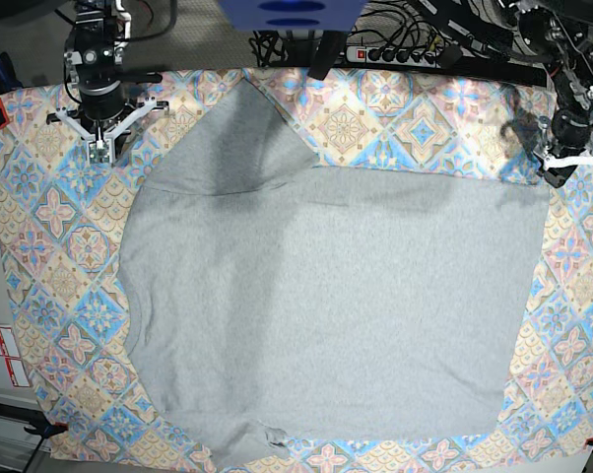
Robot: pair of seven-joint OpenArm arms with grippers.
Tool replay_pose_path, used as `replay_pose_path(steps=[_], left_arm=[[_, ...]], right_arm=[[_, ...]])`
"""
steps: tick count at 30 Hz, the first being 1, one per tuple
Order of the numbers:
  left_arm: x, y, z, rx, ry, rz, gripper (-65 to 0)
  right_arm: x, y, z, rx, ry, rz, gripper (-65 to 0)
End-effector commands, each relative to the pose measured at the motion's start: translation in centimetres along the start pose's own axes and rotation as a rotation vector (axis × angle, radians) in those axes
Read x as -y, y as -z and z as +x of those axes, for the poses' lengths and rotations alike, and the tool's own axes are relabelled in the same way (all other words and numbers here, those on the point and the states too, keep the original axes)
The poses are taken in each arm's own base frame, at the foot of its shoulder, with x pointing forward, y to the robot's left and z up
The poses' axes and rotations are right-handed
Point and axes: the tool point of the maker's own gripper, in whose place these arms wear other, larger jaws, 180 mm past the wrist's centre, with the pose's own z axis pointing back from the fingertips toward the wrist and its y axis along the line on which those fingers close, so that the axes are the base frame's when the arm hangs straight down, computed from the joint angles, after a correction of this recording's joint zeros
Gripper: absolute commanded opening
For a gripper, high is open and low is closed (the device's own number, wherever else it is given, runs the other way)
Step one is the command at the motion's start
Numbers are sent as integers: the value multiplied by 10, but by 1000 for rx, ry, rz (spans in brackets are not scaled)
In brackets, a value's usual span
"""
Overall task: Fold the T-shirt properly
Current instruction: 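Move both grippers from rest toward the shirt's shoulder corners, then lower both grippers and pinch the grey shirt's shoulder edges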
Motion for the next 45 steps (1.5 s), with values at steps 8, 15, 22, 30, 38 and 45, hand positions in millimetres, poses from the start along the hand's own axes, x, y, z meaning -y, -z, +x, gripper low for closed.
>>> replay_pose_path(steps=[8,15,22,30,38,45], left_arm=[[-21,36,0,-56,-165,4,-428],[-7,56,-1,-72,-238,-28,-428],[-2,74,-14,-118,-299,-30,-428],[10,81,-11,-115,-320,-53,-428],[22,94,-18,-150,-370,-70,-428],[27,93,-30,-194,-376,-81,-428]], right_arm=[[4,-2,10,36,-10,-10,-650],[4,-2,10,36,-8,-9,-650],[4,-3,8,33,-9,-8,-650],[4,-3,7,30,-9,-8,-650],[-1,-3,7,29,-11,5,-650],[-7,-4,5,24,21,6,-650]])
